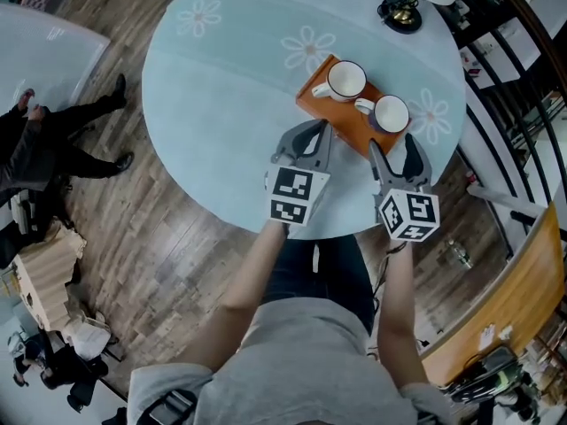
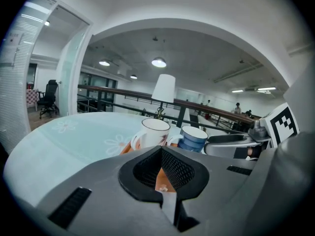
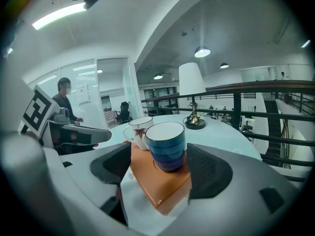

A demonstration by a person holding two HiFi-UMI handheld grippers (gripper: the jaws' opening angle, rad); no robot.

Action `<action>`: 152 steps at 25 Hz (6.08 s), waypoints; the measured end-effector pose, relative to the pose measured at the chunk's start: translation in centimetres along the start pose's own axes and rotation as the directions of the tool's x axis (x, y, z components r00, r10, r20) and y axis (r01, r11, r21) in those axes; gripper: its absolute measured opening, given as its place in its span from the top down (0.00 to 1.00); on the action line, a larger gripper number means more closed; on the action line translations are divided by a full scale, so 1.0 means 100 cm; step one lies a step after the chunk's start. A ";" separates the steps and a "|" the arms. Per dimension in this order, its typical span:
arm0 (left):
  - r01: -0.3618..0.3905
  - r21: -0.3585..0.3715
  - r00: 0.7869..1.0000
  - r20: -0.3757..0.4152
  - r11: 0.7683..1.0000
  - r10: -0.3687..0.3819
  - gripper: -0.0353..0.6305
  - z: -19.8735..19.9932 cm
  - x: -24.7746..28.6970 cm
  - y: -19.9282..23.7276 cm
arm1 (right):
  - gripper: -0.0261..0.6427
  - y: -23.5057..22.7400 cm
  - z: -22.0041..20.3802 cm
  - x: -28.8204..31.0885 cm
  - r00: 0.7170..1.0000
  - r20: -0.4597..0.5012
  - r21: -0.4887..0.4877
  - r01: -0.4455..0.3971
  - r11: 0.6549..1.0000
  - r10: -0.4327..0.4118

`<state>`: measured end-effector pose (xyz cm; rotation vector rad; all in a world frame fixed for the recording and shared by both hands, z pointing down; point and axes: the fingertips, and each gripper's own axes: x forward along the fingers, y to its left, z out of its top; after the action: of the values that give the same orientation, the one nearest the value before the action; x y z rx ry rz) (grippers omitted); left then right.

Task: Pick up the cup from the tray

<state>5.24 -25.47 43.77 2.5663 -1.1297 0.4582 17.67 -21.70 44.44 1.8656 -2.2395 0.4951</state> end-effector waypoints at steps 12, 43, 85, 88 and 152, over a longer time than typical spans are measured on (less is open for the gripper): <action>0.042 0.009 0.999 -0.011 0.999 -0.042 0.94 -0.004 0.018 -0.007 | 0.46 -0.010 -0.007 0.035 0.995 -0.068 -0.097 -0.083 0.992 0.077; 0.000 -0.020 0.999 -0.048 1.000 -0.001 0.94 -0.028 0.024 -0.005 | 0.45 -0.009 -0.002 0.061 0.981 0.039 -0.175 -0.180 0.968 0.190; -0.120 -0.016 0.993 0.013 0.993 0.120 0.94 -0.048 -0.067 0.040 | 0.44 0.117 -0.051 -0.018 0.932 -0.027 -0.090 -0.362 0.928 0.361; -0.124 -0.014 0.992 0.005 0.992 0.124 0.94 -0.054 -0.070 0.043 | 0.44 0.116 -0.070 -0.012 0.934 -0.061 -0.061 -0.356 0.933 0.352; 0.039 0.032 0.997 0.061 0.999 -0.041 0.73 0.017 -0.020 0.050 | 0.45 0.061 0.013 -0.035 0.965 0.177 -0.087 -0.183 0.979 0.196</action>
<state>0.47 -28.03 42.17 2.6412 -1.0981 0.3919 12.45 -18.05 41.23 1.7370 -2.5362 0.2760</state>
